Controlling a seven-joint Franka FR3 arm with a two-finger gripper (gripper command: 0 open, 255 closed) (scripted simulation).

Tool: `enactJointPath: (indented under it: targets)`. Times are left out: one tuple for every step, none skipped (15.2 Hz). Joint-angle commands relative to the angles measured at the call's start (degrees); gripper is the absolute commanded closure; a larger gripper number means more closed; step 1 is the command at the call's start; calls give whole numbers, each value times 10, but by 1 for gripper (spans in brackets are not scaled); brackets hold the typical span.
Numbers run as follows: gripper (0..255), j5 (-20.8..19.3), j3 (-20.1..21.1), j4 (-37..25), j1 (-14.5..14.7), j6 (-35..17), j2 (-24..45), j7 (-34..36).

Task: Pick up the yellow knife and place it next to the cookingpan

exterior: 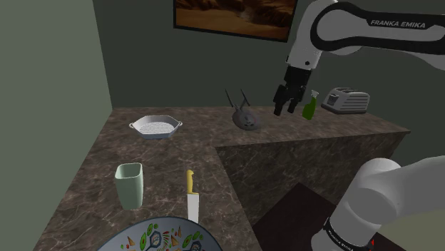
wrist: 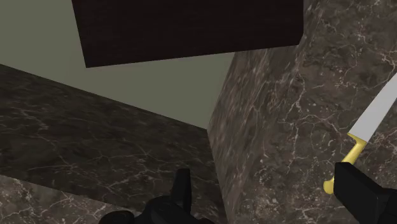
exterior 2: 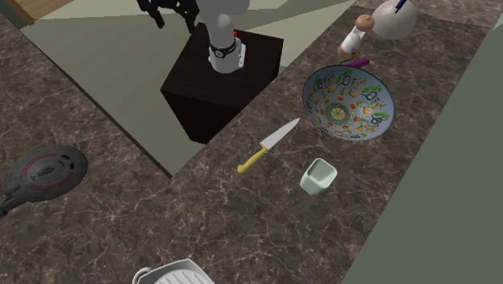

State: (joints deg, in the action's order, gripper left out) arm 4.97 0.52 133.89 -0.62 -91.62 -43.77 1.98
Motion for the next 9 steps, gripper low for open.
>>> enactJointPath:
  targets:
    - [0,0,0,0,0,0,0,0]
    - [0,6,10,10,3,-16,4,10]
    - [0,11,21,20,6,-31,8,19]
    - [0,17,31,29,10,-47,13,29]
    - [0,22,41,37,13,-63,19,39]
    - [0,28,52,45,16,-80,27,48]
    - [0,33,63,52,20,-96,35,58]
    - [0,37,73,58,23,-113,43,67]
    - [0,42,84,63,26,-129,53,77]
